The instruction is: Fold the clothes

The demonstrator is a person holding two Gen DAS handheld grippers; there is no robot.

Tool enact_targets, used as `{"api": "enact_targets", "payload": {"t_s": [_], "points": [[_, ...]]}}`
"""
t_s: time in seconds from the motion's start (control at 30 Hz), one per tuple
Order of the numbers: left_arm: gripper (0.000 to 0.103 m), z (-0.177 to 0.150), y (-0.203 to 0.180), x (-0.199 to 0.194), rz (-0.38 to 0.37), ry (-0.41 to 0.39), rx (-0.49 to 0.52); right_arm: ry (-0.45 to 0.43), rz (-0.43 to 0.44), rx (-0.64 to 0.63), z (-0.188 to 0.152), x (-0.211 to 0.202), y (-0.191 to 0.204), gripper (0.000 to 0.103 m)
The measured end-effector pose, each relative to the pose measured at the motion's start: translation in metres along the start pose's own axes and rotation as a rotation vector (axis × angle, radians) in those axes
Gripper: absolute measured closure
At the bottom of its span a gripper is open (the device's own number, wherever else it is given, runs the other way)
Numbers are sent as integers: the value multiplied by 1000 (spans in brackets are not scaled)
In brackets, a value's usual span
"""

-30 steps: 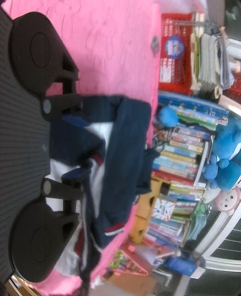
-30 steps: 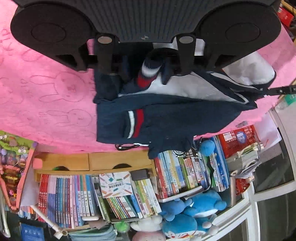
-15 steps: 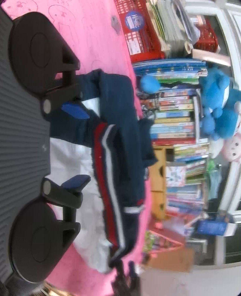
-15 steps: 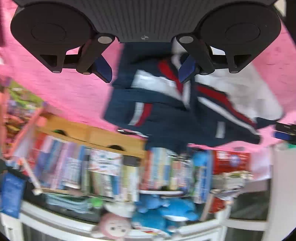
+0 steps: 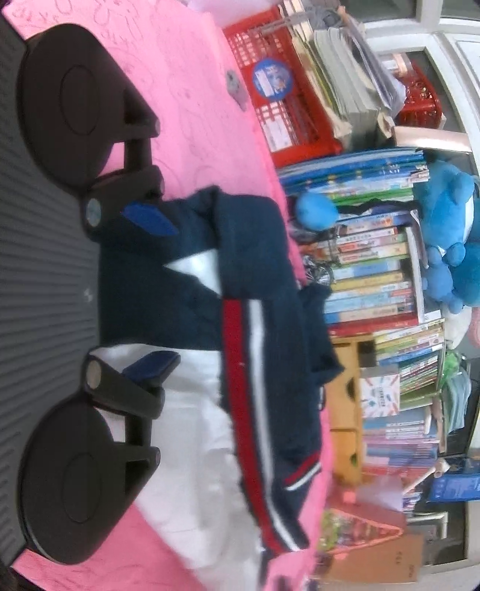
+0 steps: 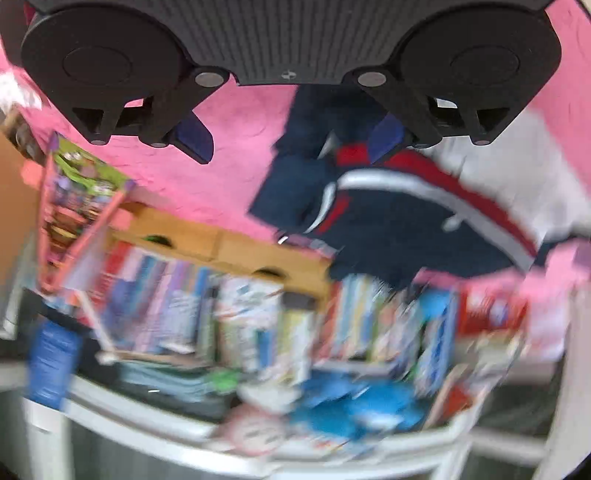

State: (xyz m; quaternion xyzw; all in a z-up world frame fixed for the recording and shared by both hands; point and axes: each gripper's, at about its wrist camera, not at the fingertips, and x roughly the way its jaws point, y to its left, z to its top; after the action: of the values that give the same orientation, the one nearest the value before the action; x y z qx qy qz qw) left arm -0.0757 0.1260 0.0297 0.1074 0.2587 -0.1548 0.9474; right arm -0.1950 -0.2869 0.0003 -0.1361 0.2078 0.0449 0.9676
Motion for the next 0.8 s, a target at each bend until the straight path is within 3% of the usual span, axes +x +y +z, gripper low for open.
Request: {"api": "enact_targets", "payload": {"t_s": [0.1,0.33,0.8], "points": [[35,8,-6,11,-29,-1,4,62,-11,-96,1,13,26,12],[33,22,-17,38,-45,20,27,154,48,-84,12,48,46,11],[31,7,-15,54,-55,85,-14,188,91,86,0,63,30,5]]}}
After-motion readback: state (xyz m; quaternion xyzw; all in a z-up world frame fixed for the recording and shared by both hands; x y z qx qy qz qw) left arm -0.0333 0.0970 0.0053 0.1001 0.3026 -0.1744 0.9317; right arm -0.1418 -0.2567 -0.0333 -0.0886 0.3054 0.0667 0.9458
